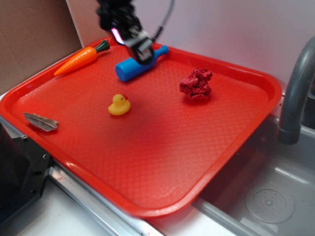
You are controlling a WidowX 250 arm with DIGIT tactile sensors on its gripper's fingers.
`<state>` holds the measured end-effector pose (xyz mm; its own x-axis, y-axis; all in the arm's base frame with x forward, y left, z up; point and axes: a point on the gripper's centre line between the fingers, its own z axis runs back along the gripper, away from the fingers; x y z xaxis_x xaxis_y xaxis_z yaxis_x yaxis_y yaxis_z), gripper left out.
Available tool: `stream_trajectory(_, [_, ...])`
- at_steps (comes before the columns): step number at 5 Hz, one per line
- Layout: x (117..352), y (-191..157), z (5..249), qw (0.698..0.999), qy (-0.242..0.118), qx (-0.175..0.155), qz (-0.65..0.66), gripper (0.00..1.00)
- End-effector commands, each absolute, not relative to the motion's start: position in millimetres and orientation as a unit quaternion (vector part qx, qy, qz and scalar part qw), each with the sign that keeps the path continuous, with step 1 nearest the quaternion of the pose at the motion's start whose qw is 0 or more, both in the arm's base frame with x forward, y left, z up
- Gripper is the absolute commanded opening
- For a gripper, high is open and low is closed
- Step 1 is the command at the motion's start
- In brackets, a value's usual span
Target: Grab the red paper.
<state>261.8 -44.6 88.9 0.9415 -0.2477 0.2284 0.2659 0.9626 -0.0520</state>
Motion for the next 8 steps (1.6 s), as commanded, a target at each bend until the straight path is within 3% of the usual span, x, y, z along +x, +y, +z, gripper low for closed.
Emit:
stream_trajectory(1, [316,-93,54,0.976,-0.139,-0.032,-0.164,1.0])
stream_trajectory(2, [322,-114,34,0.969,-0.124,-0.077,-0.197,1.0])
stream_trajectory(3, [306,-125,35,0.966,-0.122,-0.065,-0.217,0.9])
stream_trajectory(4, [294,-125,37,0.971,-0.112,-0.036,-0.208,0.0])
stream_trajectory(5, [273,-111,64,0.979,-0.086,0.019,-0.183,0.0])
stream_trajectory(6, [242,-67,115,0.995,-0.064,0.033,-0.074,0.0])
stream_trajectory(7, [215,-16,162,0.997,-0.057,-0.012,0.044,0.0])
stream_trajectory(8, [204,16,210,0.989,-0.088,-0.004,0.118,0.0])
